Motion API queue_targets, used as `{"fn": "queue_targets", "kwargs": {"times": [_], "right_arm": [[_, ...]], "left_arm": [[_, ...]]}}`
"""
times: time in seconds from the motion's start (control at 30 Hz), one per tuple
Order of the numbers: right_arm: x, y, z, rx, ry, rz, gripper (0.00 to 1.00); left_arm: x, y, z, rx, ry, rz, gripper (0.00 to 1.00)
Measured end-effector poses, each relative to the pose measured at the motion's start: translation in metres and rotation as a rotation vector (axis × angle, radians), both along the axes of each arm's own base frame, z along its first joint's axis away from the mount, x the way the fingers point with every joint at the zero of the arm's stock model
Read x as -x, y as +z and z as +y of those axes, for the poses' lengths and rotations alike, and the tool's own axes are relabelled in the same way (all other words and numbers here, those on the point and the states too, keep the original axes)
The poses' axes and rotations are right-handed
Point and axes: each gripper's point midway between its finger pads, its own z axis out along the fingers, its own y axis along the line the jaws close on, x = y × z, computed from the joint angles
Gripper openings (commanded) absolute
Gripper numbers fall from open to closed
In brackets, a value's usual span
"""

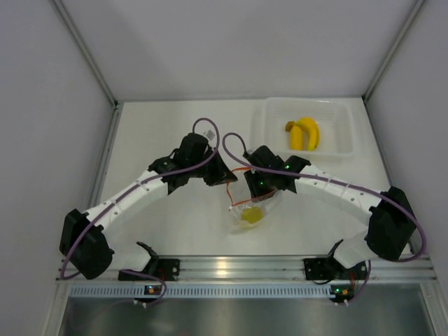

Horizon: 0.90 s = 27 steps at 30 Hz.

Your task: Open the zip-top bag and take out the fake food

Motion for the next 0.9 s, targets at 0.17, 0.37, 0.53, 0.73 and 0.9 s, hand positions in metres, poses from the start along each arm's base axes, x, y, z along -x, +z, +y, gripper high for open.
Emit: {"fn": "queue_targets", "kwargs": {"times": [0.17,0.37,0.53,0.73,0.9], "right_arm": [[0.017,-0.005,0.014,0.017,0.059,0.005,0.46],[0.03,-0.016,0.016,0.031,0.101,0.026,0.52],[0.04,-0.033,0.012,0.059,0.132,0.051,0.56],[0.053,-0.054,0.016,0.041,0.174,0.065,0.65],[0.046,-0.054,0.029,-0.012,0.148,0.024,0.69]], "left_arm": [[0.007,-0.021,0.008,-0.053,0.025,0.012,0.0],[0.01,-0.027,0.019,-0.08,0.064,-0.011,0.0],[0.01,-0.035,0.026,-0.111,0.095,-0.016,0.0],[0.008,-0.044,0.032,-0.143,0.122,-0.02,0.0],[0.007,-0.05,0.036,-0.165,0.139,-0.022,0.0]]}}
